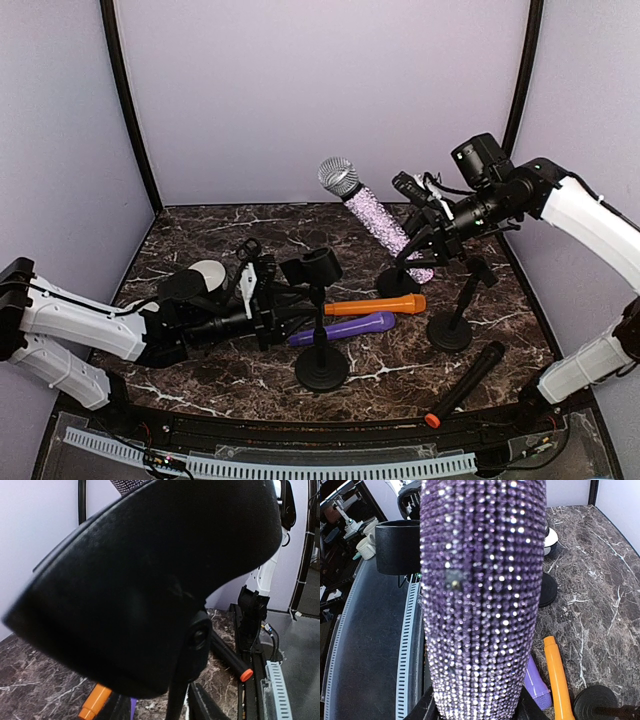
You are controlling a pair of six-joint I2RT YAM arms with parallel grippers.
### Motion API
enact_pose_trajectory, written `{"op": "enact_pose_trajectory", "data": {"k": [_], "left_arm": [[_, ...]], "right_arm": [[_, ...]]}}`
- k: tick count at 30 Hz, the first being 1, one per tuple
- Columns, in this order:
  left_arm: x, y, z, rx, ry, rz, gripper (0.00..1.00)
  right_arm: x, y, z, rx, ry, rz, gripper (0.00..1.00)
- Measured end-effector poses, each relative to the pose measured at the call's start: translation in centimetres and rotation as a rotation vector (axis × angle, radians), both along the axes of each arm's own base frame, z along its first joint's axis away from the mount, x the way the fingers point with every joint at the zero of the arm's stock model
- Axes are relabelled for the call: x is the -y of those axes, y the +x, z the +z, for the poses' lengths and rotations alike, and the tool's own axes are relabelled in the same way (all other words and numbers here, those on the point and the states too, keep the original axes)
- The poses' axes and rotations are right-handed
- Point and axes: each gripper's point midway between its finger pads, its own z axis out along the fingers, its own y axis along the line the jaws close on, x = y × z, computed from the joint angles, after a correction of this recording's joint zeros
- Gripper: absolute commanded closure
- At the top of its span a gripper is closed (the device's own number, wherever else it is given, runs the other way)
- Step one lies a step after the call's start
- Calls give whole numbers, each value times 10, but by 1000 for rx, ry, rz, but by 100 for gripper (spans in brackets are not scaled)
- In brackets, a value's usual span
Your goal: Attach the microphones to the stand
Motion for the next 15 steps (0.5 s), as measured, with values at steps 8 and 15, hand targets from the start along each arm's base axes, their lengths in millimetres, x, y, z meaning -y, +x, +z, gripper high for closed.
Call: {"op": "enact_pose_trajectory", "data": {"k": [8, 15], "left_arm": [[17, -5, -6, -36, -55, -78, 87], [21, -7, -2, -27, -72, -52, 100]], "right_arm": [[-2, 4, -6, -16, -13, -2, 100], [-5, 8, -2, -11, -10, -2, 100]]}}
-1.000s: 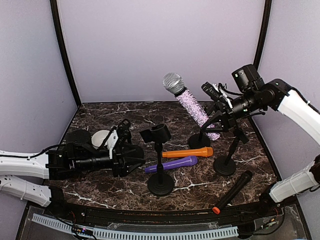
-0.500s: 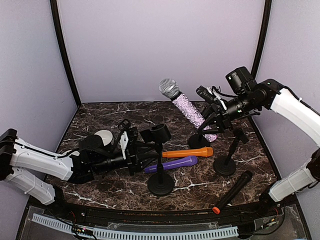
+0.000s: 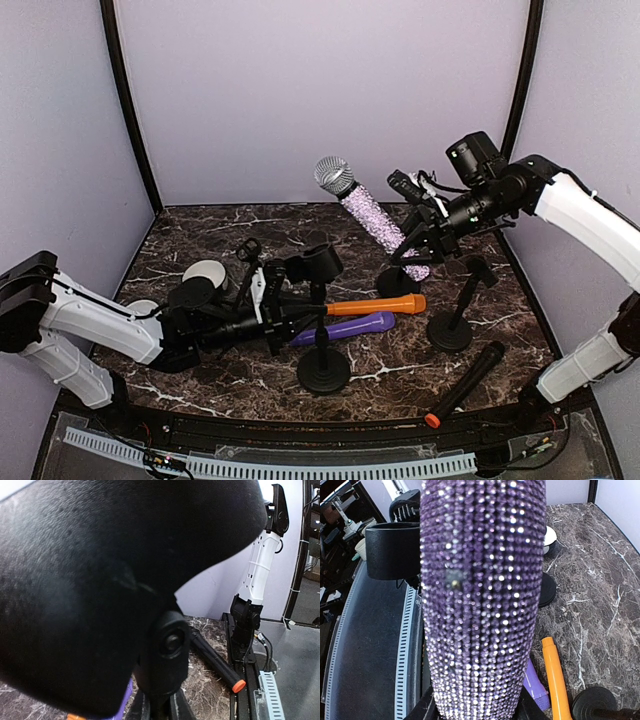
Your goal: Attach the microphones to the stand
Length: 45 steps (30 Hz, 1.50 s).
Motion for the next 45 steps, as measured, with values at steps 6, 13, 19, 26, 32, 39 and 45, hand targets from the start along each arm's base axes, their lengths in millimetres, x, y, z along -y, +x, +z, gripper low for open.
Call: {"op": "enact_pose_trajectory", "data": {"k": [6, 13, 19, 26, 32, 39, 45], "left_arm": [[7, -15, 1, 60, 20, 115, 100], [10, -15, 2, 145, 18, 313, 100], [12, -1, 3, 174, 2, 501, 99], [5, 5, 5, 150, -22, 576, 66], [4, -6, 22, 98, -61, 504, 39], [-27, -33, 51, -23, -15, 338, 17], [-77, -44, 60, -11, 51, 286, 1]], "right_arm": [[0, 1, 0, -1, -1, 0, 100], [0, 1, 0, -1, -1, 0, 100], [0, 1, 0, -1, -1, -1, 100], [0, 1, 0, -3, 0, -1, 100], [0, 1, 0, -4, -1, -3, 100], [1, -1, -4, -5, -6, -5, 100], [2, -1, -7, -4, -12, -2, 100]]}}
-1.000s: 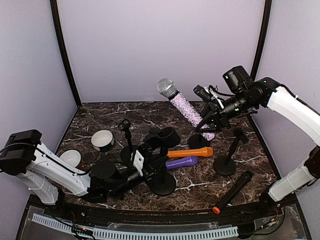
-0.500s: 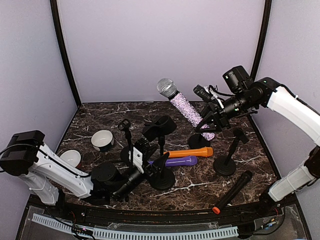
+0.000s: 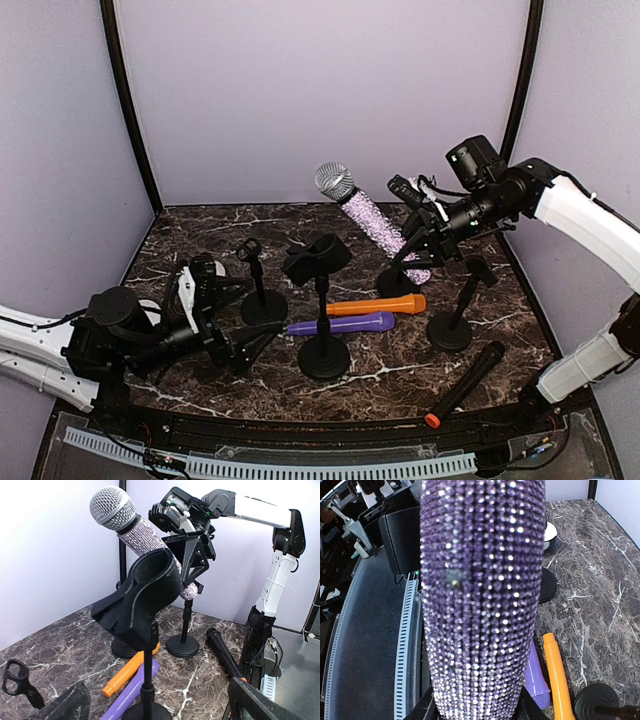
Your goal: Attach the microphones to the stand
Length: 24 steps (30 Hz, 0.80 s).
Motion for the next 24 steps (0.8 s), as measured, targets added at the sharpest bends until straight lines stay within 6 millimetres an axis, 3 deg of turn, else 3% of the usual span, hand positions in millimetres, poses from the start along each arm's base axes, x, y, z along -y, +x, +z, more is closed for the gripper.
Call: {"op": "enact_pose_trajectory", "data": {"k": [5, 8, 11, 14, 17, 24], "left_arm": [[-32, 30, 14, 64, 56, 26, 1], [-36, 55, 33, 91, 90, 33, 1], [-22, 69, 55, 111, 112, -30, 1], [2, 78, 63, 114, 148, -129, 1], [13, 80, 57, 91, 160, -241, 1], [9, 91, 46, -7, 98, -442, 3]], "right_arm": [[0, -2, 0, 9, 4, 17, 100], [1, -4, 0, 2, 4, 25, 100], [2, -6, 0, -2, 3, 28, 100], [3, -8, 3, 6, 8, 29, 100], [6, -12, 6, 17, 14, 30, 100], [7, -15, 5, 16, 14, 31, 100]]}}
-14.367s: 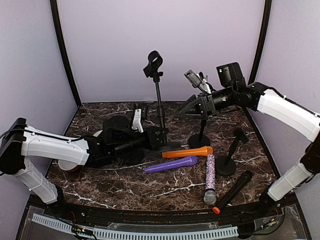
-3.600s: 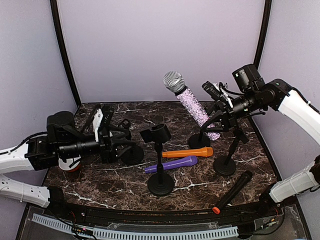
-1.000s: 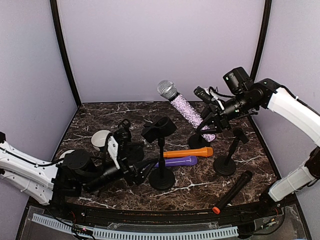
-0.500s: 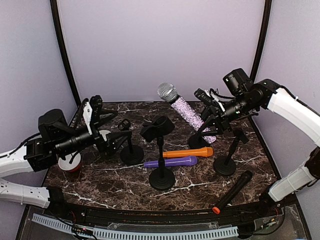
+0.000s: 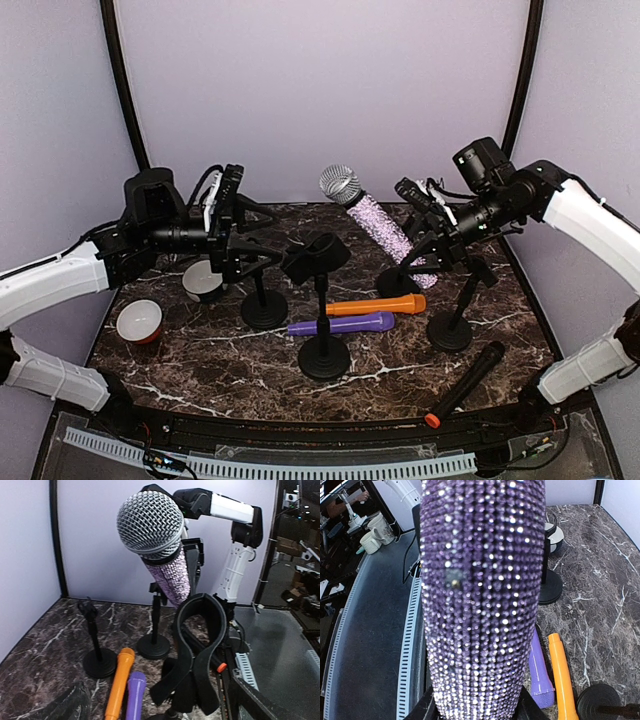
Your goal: Attach the microphones to the stand
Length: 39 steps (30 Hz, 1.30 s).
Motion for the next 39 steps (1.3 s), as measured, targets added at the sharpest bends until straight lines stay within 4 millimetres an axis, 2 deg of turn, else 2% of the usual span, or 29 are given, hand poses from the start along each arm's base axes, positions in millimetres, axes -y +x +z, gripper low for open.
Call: {"op": "enact_pose_trajectory", "data": {"k": [5, 10, 15, 24, 34, 39], "left_arm": [[18, -6, -8, -69, -14, -163, 9], [28, -5, -15, -89, -20, -233, 10], [28, -7, -11, -53, -60, -244, 11], [25, -11, -24, -65, -111, -234, 11], [31, -18, -22, -48, -147, -233, 23], [37, -19, -24, -48, -154, -238, 22]], "right_arm": [[0, -1, 0, -6, 4, 4, 100], [-1, -2, 1, -11, 10, 9, 100], [-1, -2, 1, -10, 12, 10, 100], [-5, 1, -5, -39, 8, 16, 100], [-6, 2, -8, -51, 4, 16, 100], [-6, 2, -8, -52, 5, 16, 100]]}}
